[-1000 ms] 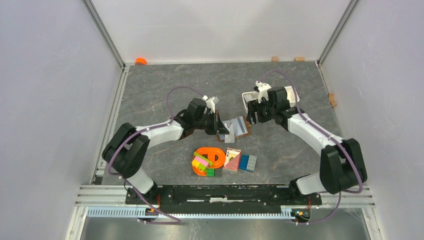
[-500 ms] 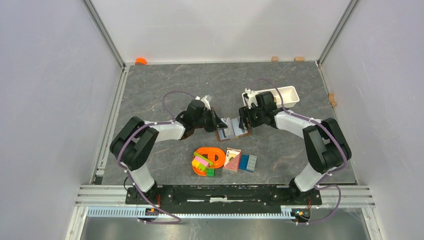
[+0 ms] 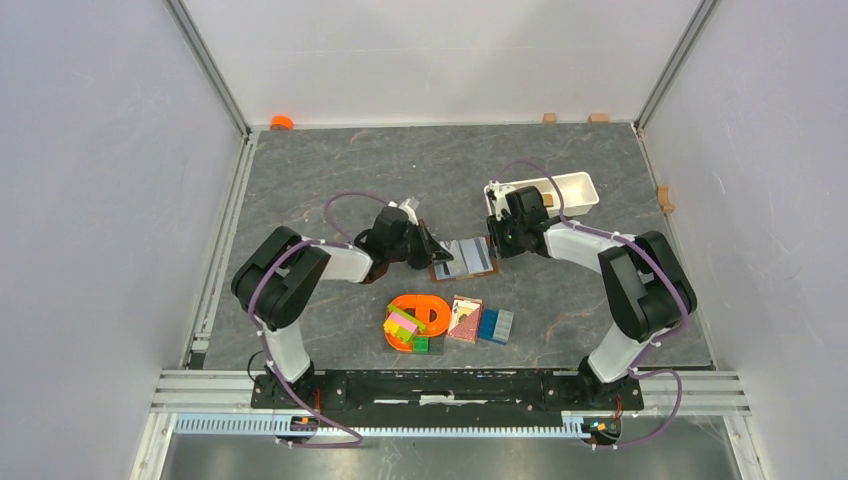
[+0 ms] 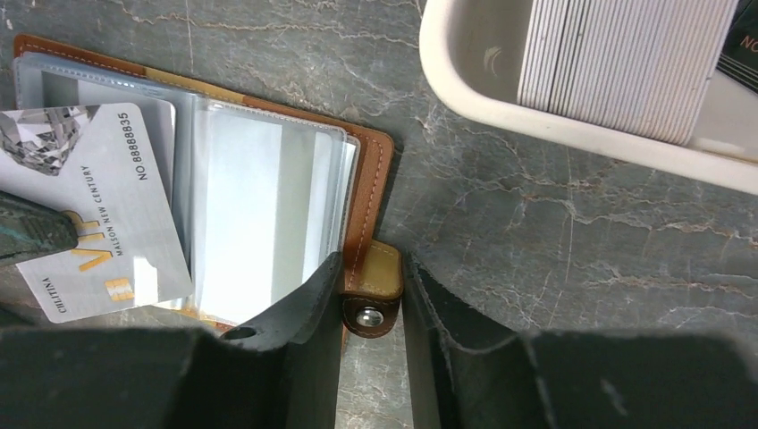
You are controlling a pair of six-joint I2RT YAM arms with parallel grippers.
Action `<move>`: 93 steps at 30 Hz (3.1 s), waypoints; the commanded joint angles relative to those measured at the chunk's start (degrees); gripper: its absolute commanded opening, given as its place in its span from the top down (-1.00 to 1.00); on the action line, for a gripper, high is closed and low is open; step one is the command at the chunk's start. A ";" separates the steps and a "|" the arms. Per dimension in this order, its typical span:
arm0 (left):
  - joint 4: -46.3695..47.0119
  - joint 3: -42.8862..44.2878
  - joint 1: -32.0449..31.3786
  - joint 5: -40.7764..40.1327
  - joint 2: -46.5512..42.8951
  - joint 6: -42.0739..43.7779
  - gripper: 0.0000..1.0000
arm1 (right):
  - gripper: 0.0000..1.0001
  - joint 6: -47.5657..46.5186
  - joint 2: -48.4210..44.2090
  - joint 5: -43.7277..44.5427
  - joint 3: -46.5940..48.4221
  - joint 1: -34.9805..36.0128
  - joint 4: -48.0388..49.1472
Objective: Put the credit cards into the card holder
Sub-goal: Insert the credit card into the card holder.
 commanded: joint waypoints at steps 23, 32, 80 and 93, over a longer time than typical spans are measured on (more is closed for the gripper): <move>14.22 -1.00 3.75 6.03 7.01 -9.00 0.96 | 0.47 0.33 2.79 3.68 0.15 0.16 -2.45; 11.99 0.29 3.65 6.38 8.47 -7.70 0.96 | 0.48 0.23 3.25 3.72 0.49 0.20 -2.63; 3.27 8.05 2.06 13.09 16.71 -4.95 0.96 | 0.56 0.76 4.22 1.18 1.63 0.79 -1.84; -9.08 12.43 1.21 6.87 13.19 2.77 0.41 | 0.84 1.55 2.72 4.20 0.68 1.08 -1.21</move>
